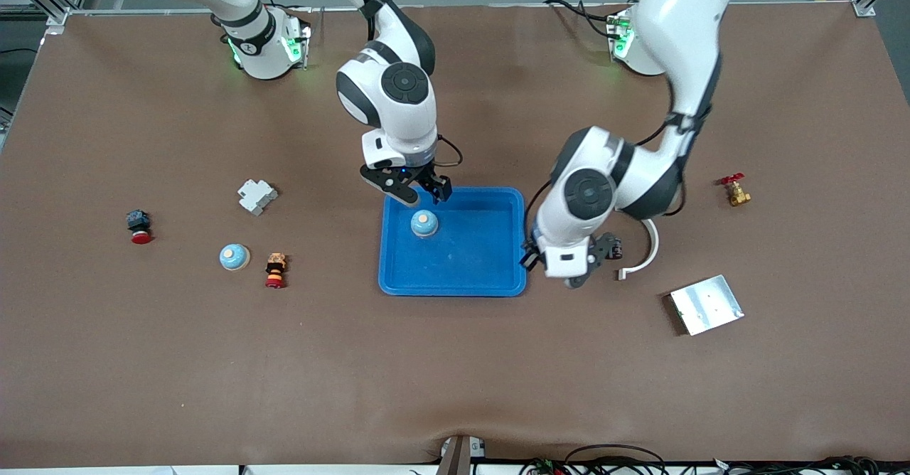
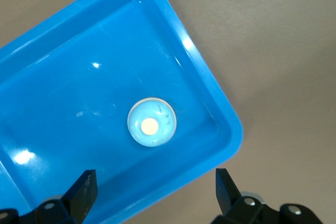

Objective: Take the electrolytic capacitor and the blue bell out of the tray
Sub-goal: 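Carry the capacitor toward the white arc while the right gripper reaches the bell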

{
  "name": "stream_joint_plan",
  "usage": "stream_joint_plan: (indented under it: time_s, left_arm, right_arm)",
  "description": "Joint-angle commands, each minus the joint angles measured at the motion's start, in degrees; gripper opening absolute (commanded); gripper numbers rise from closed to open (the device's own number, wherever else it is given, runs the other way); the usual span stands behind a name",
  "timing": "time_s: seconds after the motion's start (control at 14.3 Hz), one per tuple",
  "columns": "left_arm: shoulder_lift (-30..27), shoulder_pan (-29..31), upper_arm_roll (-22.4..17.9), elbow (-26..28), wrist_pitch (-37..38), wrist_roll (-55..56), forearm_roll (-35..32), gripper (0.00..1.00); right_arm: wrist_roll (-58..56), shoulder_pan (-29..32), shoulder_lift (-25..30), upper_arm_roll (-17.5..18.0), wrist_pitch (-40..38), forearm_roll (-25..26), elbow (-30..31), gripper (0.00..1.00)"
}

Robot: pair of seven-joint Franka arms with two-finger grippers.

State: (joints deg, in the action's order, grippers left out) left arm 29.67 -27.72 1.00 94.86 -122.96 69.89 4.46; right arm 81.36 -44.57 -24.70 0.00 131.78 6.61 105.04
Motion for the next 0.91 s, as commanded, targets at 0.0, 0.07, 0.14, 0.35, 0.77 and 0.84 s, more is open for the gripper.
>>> stream_joint_plan:
  time_s: [0.0, 0.07, 0.14, 0.35, 0.77, 0.84]
  left_arm:
    - [-16.28, 5.20, 0.50, 18.31, -0.53, -13.59, -0.42, 0.00]
    - [-19.45, 6.96, 0.41, 21.30, -0.53, -18.07, -0.42, 0.00]
    - [-22.17, 9.76, 0.41, 23.94, -0.44, -23.60, -0.42, 0.00]
    - [-29.22, 21.96, 0.41, 30.63, 0.00, -45.73, -0.51, 0.00]
    - [-20.13, 38.70, 0.32, 25.57, -2.89, -70.92, -6.65, 0.00]
    - [-16.61, 38.70, 0.24, 23.55, -4.03, -71.20, -8.05, 0.00]
  right_arm:
    - [2.66, -0.09, -1.23, -0.79, 2.43, 2.70, -0.36, 1.00]
    - [2.49, 0.09, -1.49, -0.96, 3.04, 3.05, -0.28, 1.00]
    - [2.49, 0.44, -2.63, -1.05, 4.18, 3.84, -0.28, 1.00]
    - [4.15, 0.88, -6.32, -1.05, 10.15, 4.72, -0.45, 1.00]
    - [4.42, 0.53, -9.84, -1.05, 11.66, 6.31, -0.98, 1.00]
    - [4.42, 0.53, -10.71, -1.05, 11.66, 6.31, -1.59, 1.00]
